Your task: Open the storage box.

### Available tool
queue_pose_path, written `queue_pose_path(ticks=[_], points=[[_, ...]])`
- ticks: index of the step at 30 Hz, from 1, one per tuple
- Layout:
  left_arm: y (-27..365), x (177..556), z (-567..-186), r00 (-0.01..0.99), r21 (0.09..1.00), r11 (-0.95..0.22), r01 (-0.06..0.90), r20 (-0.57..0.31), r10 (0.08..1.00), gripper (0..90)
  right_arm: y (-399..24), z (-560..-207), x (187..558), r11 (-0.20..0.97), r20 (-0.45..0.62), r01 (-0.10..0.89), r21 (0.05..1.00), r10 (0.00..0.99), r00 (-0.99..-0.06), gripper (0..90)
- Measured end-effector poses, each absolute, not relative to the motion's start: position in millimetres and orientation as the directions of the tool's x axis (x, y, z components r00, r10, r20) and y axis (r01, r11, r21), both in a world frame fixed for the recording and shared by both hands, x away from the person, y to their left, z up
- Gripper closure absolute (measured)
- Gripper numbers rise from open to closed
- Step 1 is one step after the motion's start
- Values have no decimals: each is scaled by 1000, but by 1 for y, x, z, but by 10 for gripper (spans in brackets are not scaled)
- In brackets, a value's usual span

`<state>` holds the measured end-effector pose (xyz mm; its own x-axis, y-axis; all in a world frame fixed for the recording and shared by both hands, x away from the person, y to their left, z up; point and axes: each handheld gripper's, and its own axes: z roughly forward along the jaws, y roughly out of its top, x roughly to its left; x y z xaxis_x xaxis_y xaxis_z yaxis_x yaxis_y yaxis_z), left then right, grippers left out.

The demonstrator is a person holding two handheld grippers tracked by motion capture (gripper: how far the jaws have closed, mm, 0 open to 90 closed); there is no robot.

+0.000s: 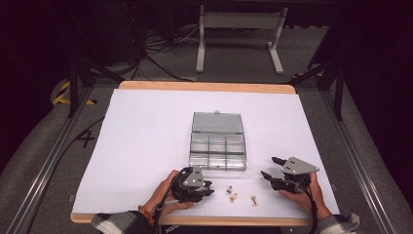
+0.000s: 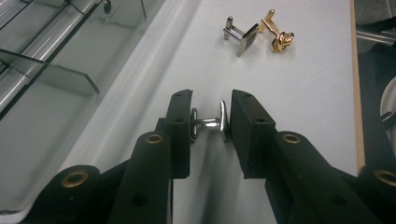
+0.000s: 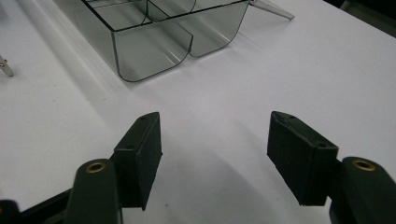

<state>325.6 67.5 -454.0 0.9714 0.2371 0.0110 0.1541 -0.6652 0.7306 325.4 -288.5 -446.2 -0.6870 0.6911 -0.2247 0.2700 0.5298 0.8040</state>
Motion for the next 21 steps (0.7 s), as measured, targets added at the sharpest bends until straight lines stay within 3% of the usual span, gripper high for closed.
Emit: queue_pose_path(ticks=[21], points=[[78,320,-444,973,765,-634,116,40,227,715,-291,-445,326,512,-209,272,815,697,-686,350]])
